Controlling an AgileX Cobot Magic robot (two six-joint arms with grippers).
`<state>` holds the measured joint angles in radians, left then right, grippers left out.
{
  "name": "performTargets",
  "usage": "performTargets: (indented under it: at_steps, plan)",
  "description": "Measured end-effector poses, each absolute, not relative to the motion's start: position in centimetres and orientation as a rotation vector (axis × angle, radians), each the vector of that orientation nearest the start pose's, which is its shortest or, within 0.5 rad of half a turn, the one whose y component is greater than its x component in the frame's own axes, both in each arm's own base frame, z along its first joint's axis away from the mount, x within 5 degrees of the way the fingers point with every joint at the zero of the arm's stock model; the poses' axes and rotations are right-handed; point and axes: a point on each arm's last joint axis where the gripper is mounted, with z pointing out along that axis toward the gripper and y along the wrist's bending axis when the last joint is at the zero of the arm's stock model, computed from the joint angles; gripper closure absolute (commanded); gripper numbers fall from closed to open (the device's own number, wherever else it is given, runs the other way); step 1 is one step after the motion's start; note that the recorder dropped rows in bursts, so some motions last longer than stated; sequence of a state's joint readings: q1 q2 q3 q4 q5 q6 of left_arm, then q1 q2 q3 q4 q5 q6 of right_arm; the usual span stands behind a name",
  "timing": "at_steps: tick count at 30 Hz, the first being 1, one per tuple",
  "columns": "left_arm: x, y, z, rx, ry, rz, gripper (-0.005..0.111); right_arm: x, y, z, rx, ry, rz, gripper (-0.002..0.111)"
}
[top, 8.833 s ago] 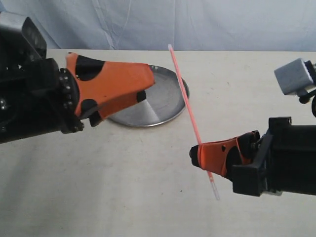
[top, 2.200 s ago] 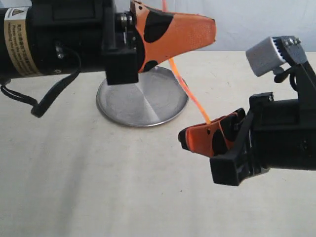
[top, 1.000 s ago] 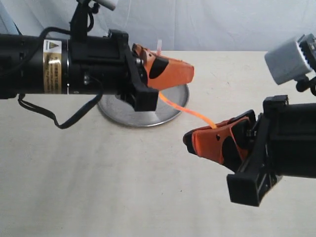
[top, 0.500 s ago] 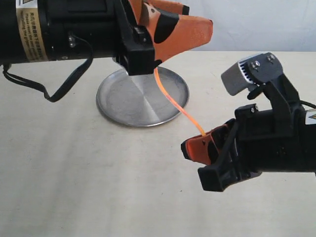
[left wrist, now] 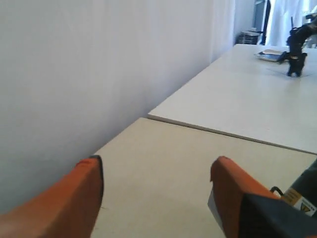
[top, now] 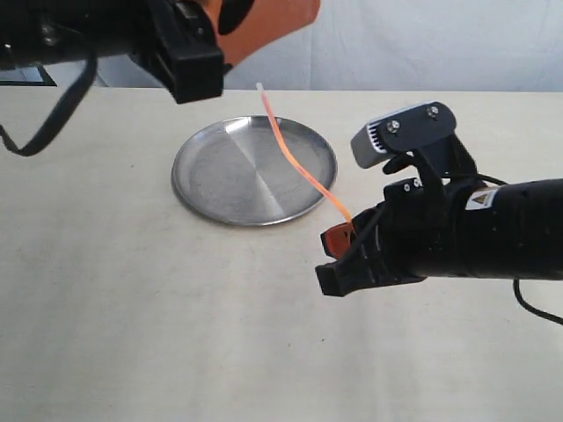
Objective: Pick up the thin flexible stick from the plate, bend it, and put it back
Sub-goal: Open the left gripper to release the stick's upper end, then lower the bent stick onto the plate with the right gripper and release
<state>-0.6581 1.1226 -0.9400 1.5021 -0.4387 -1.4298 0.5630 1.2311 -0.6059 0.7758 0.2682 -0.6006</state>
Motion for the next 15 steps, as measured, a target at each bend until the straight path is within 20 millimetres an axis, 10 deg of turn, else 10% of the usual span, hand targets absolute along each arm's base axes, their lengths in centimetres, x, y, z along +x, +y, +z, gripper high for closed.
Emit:
performTargets:
  at_steps: [15]
  plan:
    - [13.2, -14.2, 41.6, 0.823, 1.367, -0.745, 0.055, 32.5, 18.4, 19.5, -0.656, 2.352, 0.396, 0.109]
